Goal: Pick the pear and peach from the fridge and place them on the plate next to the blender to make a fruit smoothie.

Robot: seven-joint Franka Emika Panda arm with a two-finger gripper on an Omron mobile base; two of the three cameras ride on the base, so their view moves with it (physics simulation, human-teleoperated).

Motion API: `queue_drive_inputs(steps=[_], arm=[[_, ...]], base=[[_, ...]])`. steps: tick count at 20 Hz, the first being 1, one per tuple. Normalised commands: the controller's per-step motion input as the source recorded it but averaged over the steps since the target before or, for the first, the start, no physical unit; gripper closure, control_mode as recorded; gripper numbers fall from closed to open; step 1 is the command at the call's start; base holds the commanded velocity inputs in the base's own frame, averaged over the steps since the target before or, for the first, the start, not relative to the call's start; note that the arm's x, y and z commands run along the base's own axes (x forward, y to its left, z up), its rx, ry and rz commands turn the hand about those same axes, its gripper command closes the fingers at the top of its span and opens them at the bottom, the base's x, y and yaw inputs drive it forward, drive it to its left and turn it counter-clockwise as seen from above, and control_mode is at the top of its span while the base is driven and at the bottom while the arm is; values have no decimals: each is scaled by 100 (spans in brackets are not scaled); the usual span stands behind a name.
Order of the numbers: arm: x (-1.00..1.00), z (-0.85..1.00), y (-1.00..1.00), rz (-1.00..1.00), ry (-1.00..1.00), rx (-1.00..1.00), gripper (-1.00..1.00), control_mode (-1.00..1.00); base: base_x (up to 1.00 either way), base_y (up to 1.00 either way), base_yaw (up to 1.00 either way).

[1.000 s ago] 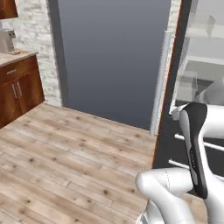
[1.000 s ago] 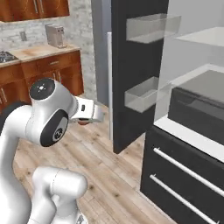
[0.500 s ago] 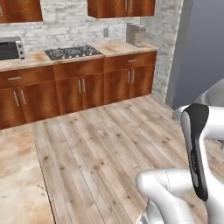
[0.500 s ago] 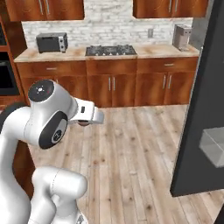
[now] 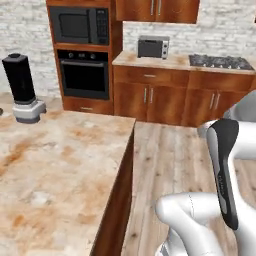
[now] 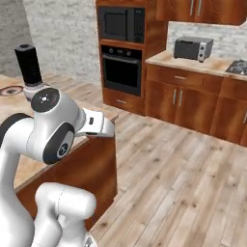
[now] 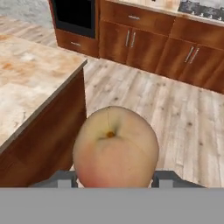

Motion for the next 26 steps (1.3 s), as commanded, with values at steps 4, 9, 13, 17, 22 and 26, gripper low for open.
queue_drive_inputs(steps=[4, 9, 13, 17, 22, 26], arm=[[0, 0, 0, 0, 0, 0, 100, 100], [0, 0, 0, 0, 0, 0, 100, 100], [0, 0, 0, 0, 0, 0, 100, 100], [0, 0, 0, 0, 0, 0, 100, 100], [0, 0, 0, 0, 0, 0, 100, 100], [0, 0, 0, 0, 0, 0, 100, 100]], base=[[-4, -5, 99], [44, -94, 42], [79, -100, 10], [99, -100, 5], [100, -100, 4], [100, -100, 6]])
